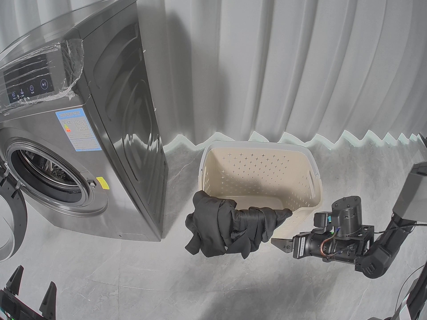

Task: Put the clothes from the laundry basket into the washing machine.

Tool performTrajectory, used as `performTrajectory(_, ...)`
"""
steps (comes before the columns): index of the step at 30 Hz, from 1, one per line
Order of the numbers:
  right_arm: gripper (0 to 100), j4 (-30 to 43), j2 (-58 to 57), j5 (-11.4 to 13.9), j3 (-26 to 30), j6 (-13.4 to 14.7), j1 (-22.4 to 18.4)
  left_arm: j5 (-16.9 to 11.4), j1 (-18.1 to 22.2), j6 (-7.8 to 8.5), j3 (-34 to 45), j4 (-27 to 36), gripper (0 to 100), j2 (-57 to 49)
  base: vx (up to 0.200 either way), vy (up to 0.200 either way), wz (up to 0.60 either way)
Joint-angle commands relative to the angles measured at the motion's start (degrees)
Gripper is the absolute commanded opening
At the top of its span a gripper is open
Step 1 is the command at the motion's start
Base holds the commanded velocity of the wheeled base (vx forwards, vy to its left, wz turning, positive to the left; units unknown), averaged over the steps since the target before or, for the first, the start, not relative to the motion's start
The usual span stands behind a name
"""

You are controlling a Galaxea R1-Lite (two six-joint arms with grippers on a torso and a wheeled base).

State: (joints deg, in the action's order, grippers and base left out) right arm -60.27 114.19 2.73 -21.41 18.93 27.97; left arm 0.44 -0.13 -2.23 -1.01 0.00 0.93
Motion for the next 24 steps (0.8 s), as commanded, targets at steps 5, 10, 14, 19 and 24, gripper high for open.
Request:
performTrajectory(5,100,-0.20,8.07,-0.18,-5.84,0.23,-0.46,0.00,-0.04,-0.05,0.92,0.00,100,-0.84,0.000,0.000,0.00)
performTrajectory(10,100,-0.37,11.32,-0.18,-8.74,0.14,-1.77,0.00,0.05,-0.05,0.92,0.00,100,-0.84,0.000,0.000,0.00)
performTrajectory(14,100,-0.20,14.22,-0.09,-12.26,0.67,-2.56,0.00,-0.04,-0.05,0.92,0.00,100,-0.84,0.000,0.000,0.00)
performTrajectory(19,100,0.07,18.09,-0.18,-16.21,1.02,-3.27,-0.09,-0.04,-0.05,0.92,0.00,100,-0.84,0.000,0.000,0.00)
performTrajectory(24,100,0.15,21.25,-0.18,-20.17,1.11,-3.62,-0.09,0.05,-0.23,0.92,0.00,100,-0.84,0.000,0.000,0.00)
